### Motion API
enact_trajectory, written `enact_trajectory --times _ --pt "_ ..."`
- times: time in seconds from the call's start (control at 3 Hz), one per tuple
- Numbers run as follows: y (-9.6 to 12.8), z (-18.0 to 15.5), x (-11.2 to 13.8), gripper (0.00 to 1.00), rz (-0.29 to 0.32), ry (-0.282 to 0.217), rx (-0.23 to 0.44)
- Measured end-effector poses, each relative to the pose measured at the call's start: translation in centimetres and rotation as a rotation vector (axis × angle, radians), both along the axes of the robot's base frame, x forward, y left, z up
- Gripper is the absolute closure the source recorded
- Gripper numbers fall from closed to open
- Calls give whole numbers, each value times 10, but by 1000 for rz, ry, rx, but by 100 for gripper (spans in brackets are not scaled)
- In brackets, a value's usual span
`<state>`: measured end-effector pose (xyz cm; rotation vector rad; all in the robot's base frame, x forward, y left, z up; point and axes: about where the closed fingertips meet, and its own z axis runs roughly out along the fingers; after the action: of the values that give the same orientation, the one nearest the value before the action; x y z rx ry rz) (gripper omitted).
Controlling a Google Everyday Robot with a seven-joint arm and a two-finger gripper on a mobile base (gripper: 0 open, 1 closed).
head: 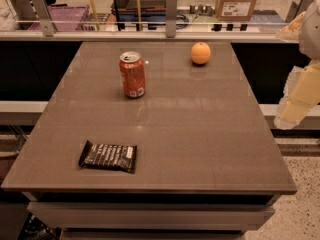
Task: Knock coke can over
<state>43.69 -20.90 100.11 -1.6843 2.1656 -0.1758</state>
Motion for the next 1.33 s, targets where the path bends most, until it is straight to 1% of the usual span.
enact_trajectory --times 0.33,0.67,1.0,1.33 --pt "0 0 0 0 0 0 0" --pt "-1 3 1 0 -13 -10 13" --pt "-3 4 3 0 -54 -41 79" --pt "-5 2 8 0 -124 -93 202"
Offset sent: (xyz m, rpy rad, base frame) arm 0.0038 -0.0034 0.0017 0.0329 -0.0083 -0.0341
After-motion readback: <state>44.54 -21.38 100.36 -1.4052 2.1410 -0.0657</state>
